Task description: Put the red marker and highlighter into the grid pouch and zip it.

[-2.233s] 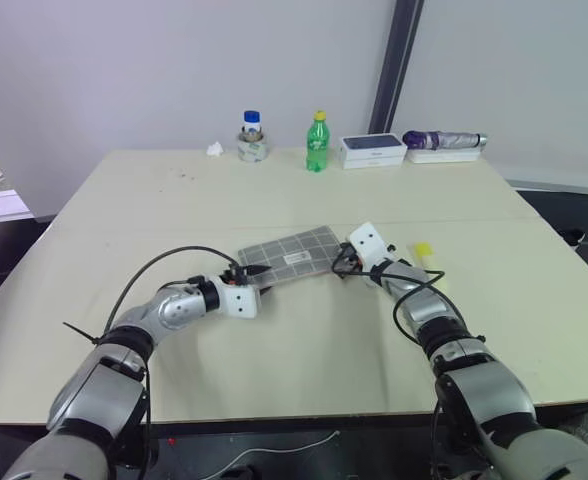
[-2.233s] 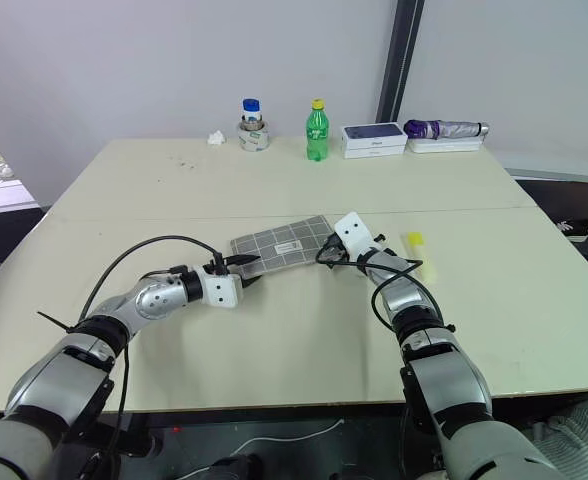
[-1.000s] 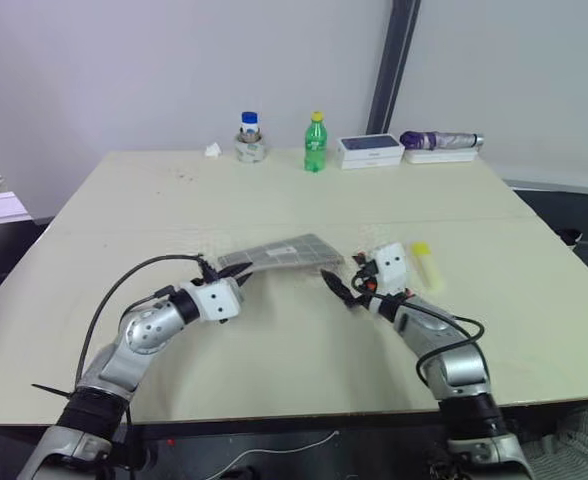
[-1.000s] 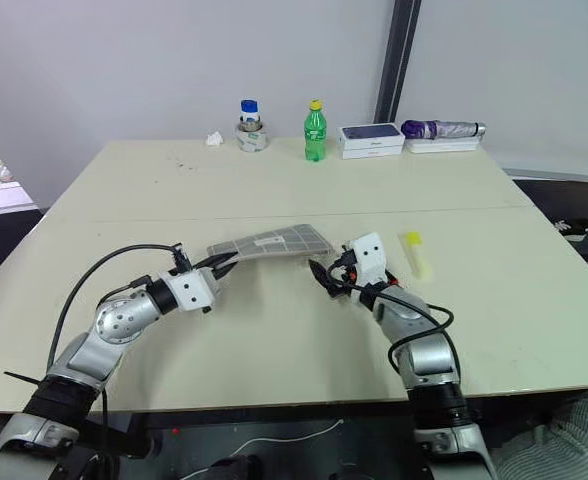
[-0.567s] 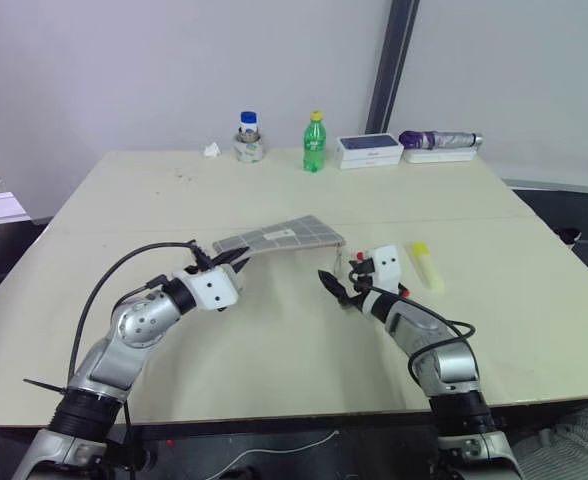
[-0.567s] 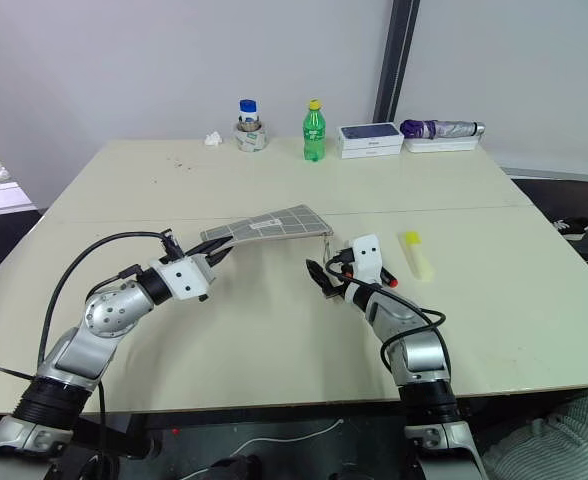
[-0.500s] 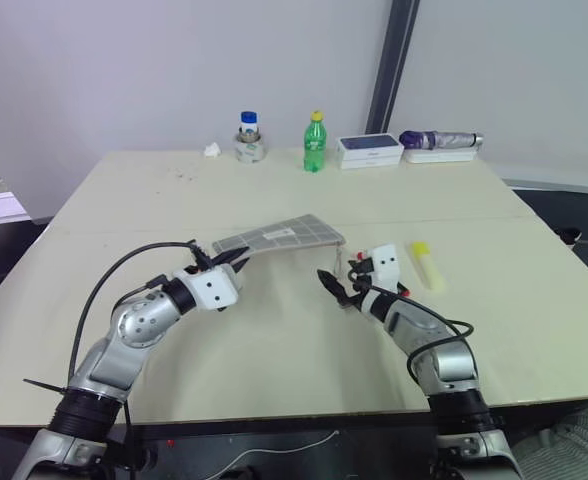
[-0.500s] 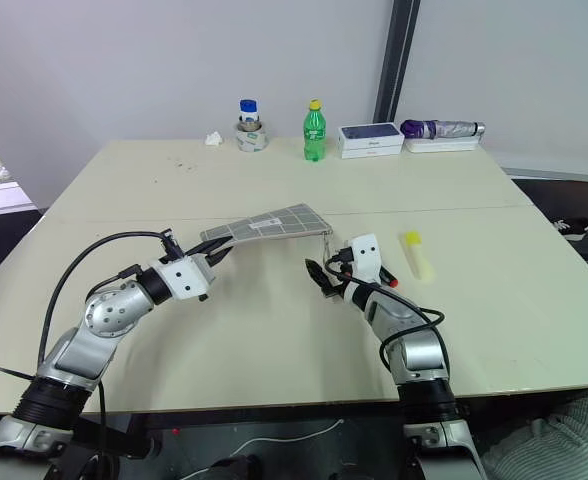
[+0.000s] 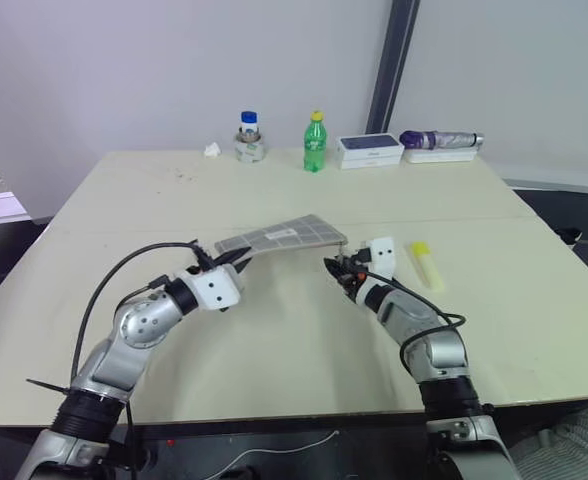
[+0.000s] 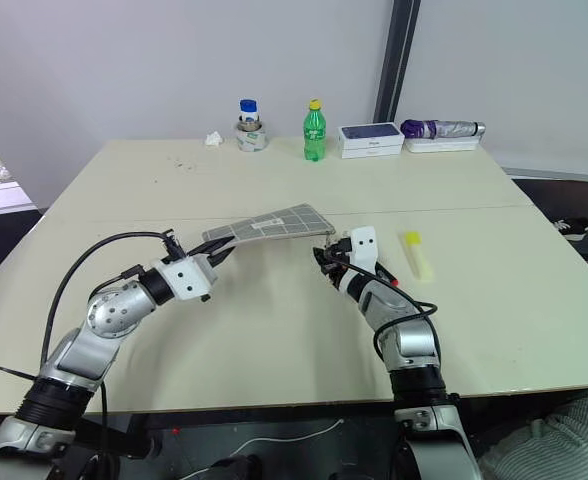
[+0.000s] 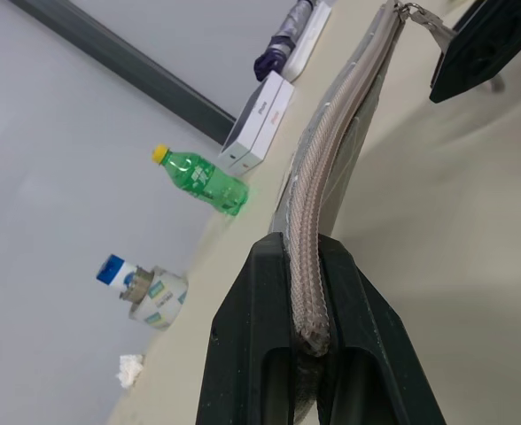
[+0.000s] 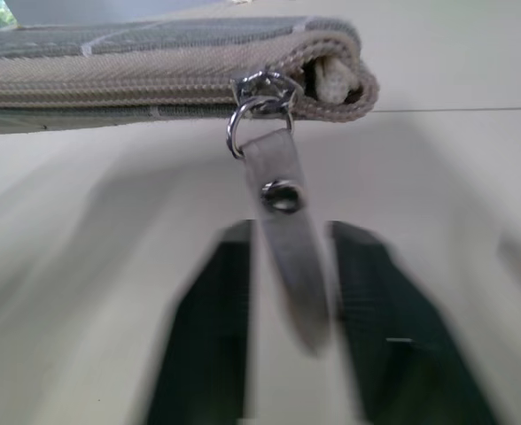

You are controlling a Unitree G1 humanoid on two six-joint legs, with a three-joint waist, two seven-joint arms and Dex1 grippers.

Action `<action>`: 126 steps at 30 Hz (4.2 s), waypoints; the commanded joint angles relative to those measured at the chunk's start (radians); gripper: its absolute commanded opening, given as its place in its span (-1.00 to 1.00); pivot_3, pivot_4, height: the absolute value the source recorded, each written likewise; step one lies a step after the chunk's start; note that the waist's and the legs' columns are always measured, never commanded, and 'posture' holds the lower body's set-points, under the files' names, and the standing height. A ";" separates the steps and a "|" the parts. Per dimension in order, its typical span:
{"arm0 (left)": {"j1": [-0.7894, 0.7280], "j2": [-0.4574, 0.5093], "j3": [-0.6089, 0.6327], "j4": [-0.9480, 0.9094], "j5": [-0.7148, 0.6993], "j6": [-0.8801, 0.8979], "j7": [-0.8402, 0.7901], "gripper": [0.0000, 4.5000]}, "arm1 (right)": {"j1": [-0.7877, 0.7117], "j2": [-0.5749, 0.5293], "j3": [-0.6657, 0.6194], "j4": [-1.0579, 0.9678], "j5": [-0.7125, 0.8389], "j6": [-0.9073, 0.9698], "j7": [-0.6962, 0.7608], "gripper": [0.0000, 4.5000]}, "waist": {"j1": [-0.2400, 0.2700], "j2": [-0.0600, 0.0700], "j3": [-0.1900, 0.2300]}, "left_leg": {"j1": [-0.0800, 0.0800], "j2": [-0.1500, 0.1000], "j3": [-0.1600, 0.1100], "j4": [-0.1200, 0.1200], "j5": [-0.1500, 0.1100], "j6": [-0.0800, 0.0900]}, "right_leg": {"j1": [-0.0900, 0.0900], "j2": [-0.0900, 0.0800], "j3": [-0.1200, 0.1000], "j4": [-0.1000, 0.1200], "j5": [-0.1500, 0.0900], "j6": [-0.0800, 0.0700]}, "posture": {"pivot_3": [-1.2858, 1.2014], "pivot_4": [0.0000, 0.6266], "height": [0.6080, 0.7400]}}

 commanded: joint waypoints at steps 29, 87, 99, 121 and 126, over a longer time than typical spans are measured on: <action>0.129 -0.144 -0.079 0.074 0.060 -0.029 0.077 -1.00 | -0.052 -0.237 0.573 -0.222 -0.397 -0.239 0.351 -0.98 | 0.003 -0.001 0.000 | 0.000 0.000 -0.001 0.001 -0.001 0.001 | 0.001 0.000 0.000 0.000 0.000 0.000 | 0.03 -0.52 1.00; 0.110 -0.101 -0.042 0.098 0.091 -0.089 0.149 -1.00 | 0.044 -0.431 -0.168 0.108 -0.152 -0.053 0.049 0.99 | 0.003 -0.001 0.000 | 0.001 0.000 -0.001 0.002 0.000 0.001 | 0.003 0.000 -0.001 -0.001 0.000 0.000 | 0.03 -0.52 1.00; 0.127 -0.101 -0.038 0.086 0.112 -0.088 0.169 -1.00 | -0.036 -0.451 -0.164 0.282 -0.123 0.054 0.067 0.39 | 0.005 -0.001 0.000 | 0.001 0.000 0.001 0.002 -0.001 0.001 | 0.003 -0.001 0.001 -0.001 0.000 0.000 | 0.03 -0.52 1.00; 0.076 -0.135 -0.053 0.110 0.115 -0.083 0.177 -1.00 | 0.231 -0.399 0.077 -0.402 0.107 0.004 0.424 -0.59 | 0.018 -0.002 -0.001 | 0.000 0.001 -0.001 0.009 -0.003 0.005 | 0.006 0.000 0.000 -0.002 0.001 0.002 | 0.03 -0.52 1.00; 0.089 -0.127 -0.048 0.107 0.108 -0.090 0.172 -1.00 | 0.225 -0.388 0.119 -0.341 0.033 -0.080 0.413 -0.59 | 0.020 -0.002 -0.001 | 0.000 0.000 -0.002 0.009 -0.003 0.004 | 0.005 0.000 0.000 -0.002 0.001 0.002 | 0.03 -0.52 1.00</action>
